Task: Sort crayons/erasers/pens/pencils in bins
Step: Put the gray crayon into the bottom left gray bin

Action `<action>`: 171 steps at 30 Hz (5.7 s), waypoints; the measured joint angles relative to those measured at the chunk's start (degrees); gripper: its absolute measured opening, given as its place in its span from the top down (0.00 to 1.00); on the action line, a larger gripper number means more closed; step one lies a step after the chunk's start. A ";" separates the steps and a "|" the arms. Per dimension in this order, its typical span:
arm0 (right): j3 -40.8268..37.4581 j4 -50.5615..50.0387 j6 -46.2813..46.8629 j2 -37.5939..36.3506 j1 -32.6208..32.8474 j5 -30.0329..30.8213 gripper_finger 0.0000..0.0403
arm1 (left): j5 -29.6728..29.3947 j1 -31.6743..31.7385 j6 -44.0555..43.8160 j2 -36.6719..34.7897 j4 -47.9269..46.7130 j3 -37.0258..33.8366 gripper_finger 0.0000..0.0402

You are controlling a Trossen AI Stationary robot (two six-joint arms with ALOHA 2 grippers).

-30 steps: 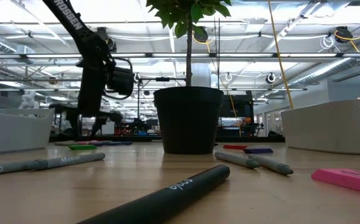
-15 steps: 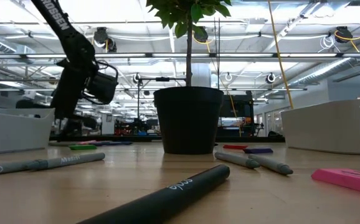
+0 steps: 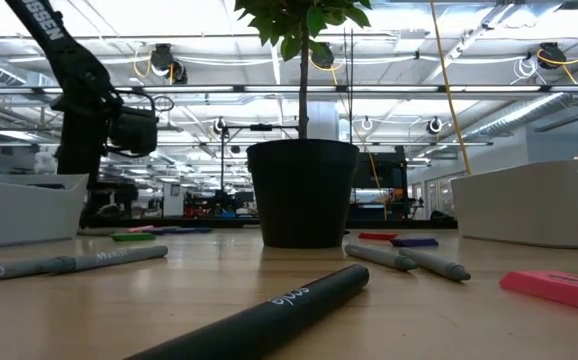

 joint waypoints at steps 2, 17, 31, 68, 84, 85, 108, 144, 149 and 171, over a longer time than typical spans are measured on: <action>0.00 -0.01 -0.01 0.00 -0.01 0.03 0.47 | 0.53 0.32 2.95 -0.54 1.05 0.15 0.61; 0.00 0.00 0.00 0.00 -0.01 0.02 0.47 | 5.28 0.10 7.70 -0.64 3.92 0.41 0.83; 0.00 0.00 0.00 0.00 -0.01 0.02 0.47 | 10.88 -1.17 15.26 -4.03 -0.49 0.31 0.93; 0.00 0.00 0.00 0.00 0.00 0.02 0.47 | 33.33 -72.95 -10.59 -21.82 -29.80 33.96 0.96; 0.00 0.00 -0.01 0.00 0.02 0.02 0.47 | 40.22 -99.19 -43.73 -1.52 -24.24 35.38 0.95; 0.00 -0.02 0.00 0.00 0.02 0.02 0.47 | 40.22 -99.32 -44.37 -0.54 -24.11 35.21 0.95; 0.00 -0.01 0.00 0.00 0.01 0.02 0.47 | 37.78 -98.78 -40.39 4.82 -13.32 22.67 0.95; 0.00 0.00 0.00 0.00 0.02 0.02 0.47 | 9.41 -98.48 -13.69 -9.67 -16.68 40.40 0.58; 0.00 0.00 0.00 0.00 0.02 0.02 0.47 | 8.01 -95.98 -4.80 -10.90 -15.72 40.46 0.58; 0.00 -0.01 0.00 0.00 0.00 0.02 0.47 | 4.14 -87.64 10.23 4.38 -6.48 39.56 0.58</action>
